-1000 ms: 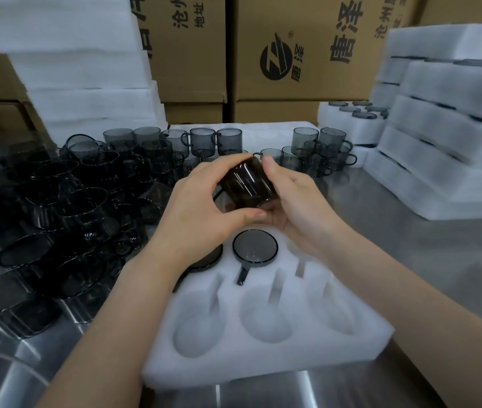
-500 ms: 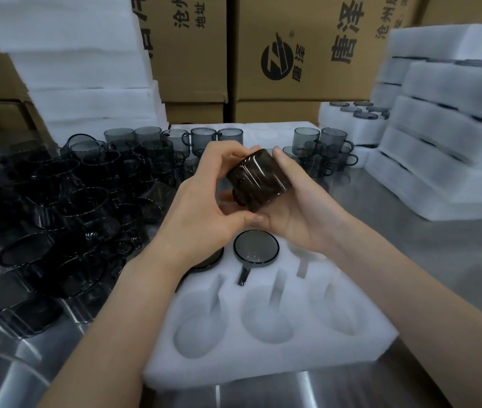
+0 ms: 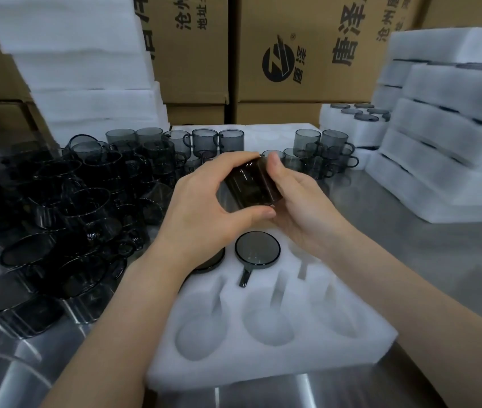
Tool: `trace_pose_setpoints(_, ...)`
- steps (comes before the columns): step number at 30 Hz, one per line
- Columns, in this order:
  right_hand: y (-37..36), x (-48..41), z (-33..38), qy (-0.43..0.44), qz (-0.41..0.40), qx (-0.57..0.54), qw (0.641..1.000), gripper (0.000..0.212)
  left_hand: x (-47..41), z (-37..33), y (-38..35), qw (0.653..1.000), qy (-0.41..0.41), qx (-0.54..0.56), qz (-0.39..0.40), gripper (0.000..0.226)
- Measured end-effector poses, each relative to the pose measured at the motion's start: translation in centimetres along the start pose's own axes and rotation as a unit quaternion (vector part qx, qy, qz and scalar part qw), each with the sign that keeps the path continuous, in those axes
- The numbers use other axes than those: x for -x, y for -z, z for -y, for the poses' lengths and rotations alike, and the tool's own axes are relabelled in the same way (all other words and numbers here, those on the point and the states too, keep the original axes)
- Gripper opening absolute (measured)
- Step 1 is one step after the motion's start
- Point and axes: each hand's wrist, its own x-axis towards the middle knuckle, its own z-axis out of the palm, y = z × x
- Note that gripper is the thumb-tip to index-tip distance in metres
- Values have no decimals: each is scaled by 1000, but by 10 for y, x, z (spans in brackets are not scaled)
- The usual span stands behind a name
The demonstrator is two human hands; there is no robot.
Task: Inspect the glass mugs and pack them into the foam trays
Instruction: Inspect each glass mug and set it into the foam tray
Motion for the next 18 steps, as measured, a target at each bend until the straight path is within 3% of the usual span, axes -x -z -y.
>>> trace_pose_setpoints(10, 2, -2, 2, 59, -138, 68, 986, 38, 1, 4, -3, 997, 11, 73, 33, 64)
trace_pose_setpoints(14, 3, -1, 3, 65, -133, 62, 987, 35, 1, 4, -3, 998, 14, 57, 34, 64)
trace_pose_setpoints(18, 4, 1, 7, 42, -82, -37, 995, 33, 0, 5, -2, 997, -1, 73, -21, 63)
